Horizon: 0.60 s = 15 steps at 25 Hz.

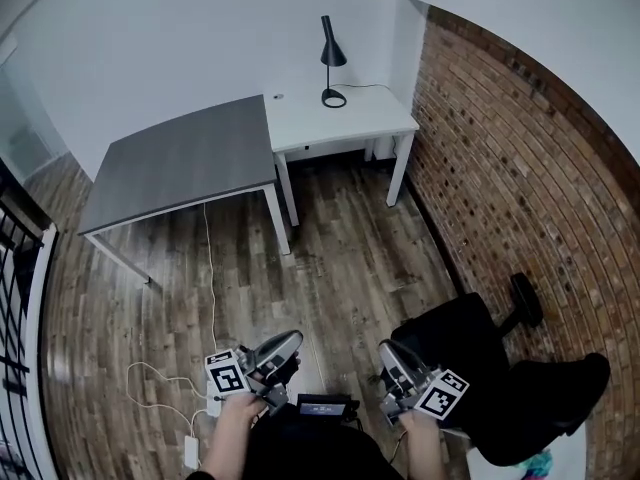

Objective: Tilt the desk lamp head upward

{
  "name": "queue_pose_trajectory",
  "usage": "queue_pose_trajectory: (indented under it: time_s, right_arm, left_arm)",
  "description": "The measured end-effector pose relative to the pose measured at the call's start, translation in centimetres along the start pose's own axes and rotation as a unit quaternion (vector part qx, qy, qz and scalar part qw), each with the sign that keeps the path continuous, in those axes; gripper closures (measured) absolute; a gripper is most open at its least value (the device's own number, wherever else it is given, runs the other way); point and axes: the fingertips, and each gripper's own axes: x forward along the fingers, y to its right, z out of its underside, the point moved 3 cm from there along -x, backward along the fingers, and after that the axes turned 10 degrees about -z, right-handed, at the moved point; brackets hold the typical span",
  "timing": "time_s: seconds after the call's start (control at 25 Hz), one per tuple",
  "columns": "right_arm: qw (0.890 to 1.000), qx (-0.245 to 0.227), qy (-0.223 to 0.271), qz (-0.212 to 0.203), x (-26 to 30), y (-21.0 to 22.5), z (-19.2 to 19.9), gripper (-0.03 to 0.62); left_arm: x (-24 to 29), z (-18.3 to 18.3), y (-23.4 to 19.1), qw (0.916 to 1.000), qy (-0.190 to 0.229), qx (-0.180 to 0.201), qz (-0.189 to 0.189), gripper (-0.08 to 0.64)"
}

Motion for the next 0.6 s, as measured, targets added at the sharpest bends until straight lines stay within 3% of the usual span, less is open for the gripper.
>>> queue_pose_trajectory:
  time_s: [0.6]
  right_arm:
    - [0.998, -0.012, 0.057, 0.014, 0.3, 5.1, -5.9, 0.578]
  left_arm:
    - [8.7, -3.2, -1.6, 0.9987, -0.039, 0.018, 0.028, 0.545]
